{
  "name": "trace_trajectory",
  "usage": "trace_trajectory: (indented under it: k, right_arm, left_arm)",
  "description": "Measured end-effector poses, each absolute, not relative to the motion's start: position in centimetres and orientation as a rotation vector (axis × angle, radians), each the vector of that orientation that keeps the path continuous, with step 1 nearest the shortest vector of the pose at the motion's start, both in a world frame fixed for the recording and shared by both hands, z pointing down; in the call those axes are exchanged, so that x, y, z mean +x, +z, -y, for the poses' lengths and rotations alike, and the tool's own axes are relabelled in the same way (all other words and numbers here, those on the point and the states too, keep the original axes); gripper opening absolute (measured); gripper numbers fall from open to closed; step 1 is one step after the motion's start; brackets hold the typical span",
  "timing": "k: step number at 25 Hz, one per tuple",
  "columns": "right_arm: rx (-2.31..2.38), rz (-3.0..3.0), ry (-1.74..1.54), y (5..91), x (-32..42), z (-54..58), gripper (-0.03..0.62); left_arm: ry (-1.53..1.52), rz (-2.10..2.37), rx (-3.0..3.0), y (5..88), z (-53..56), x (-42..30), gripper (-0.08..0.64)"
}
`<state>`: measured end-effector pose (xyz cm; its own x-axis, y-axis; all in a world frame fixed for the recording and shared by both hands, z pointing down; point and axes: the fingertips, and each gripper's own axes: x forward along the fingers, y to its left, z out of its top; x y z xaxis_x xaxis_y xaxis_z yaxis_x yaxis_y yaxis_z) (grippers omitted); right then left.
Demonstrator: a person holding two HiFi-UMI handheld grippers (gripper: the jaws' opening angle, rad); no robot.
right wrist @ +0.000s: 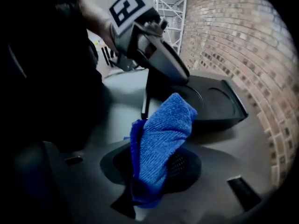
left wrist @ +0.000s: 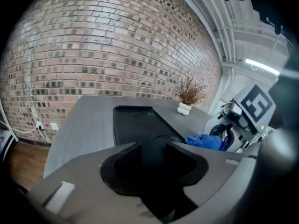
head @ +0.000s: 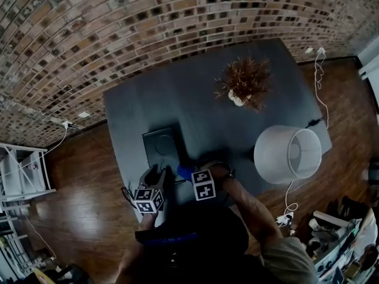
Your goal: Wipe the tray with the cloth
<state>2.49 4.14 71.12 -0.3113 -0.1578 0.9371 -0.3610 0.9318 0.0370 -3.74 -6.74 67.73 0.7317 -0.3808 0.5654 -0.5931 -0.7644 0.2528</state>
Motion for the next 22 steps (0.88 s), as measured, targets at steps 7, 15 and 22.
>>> trace_trajectory:
  k: [7, 15, 22]
  right_arm:
    - [1.202, 1.696, 0.276, 69.6, 14.5, 15.3, 0.132]
    - [0.821, 1.695, 0.157, 72.2, 8.4, 8.9, 0.133]
    - [0.415, 1.716, 0.203, 72.1, 2.4, -8.0, 0.133]
  left_arm:
    - [0.656, 0.782, 2.522, 67.6, 6.8, -3.9, 0.17]
    - [0.664, 0.766, 2.513, 67.8, 6.7, -3.9, 0.17]
    - [0.665, 0.774, 2.512, 67.5, 6.8, -3.8, 0.17]
